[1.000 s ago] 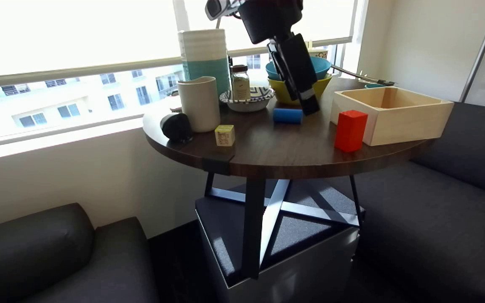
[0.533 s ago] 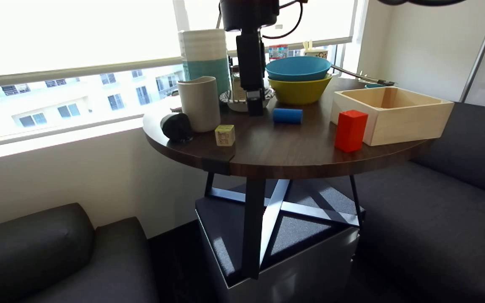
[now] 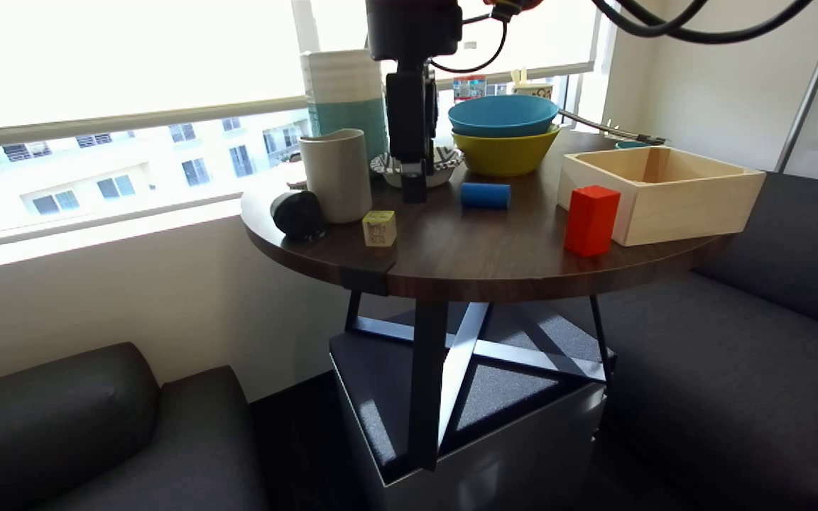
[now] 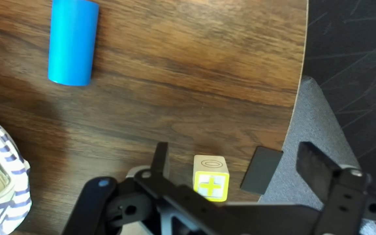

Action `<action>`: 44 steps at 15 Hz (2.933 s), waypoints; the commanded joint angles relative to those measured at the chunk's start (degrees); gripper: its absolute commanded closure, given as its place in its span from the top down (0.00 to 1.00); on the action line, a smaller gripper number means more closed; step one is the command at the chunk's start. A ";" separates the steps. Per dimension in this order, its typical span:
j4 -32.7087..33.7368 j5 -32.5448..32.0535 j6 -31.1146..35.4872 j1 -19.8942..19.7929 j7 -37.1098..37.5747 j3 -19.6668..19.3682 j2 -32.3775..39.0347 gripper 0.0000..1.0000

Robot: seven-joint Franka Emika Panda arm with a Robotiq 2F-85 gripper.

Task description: Flip the orange block over and put the wooden block onto it

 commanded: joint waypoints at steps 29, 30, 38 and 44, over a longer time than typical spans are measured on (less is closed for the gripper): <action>-12.79 2.15 12.09 -2.72 -0.86 -2.17 -9.75 0.08; -14.45 2.15 11.83 -2.51 -1.71 -2.37 -12.18 0.08; -23.88 1.13 4.76 0.43 -12.91 -5.35 -26.88 0.08; -28.82 1.60 5.35 3.32 -20.60 -8.77 -32.32 0.08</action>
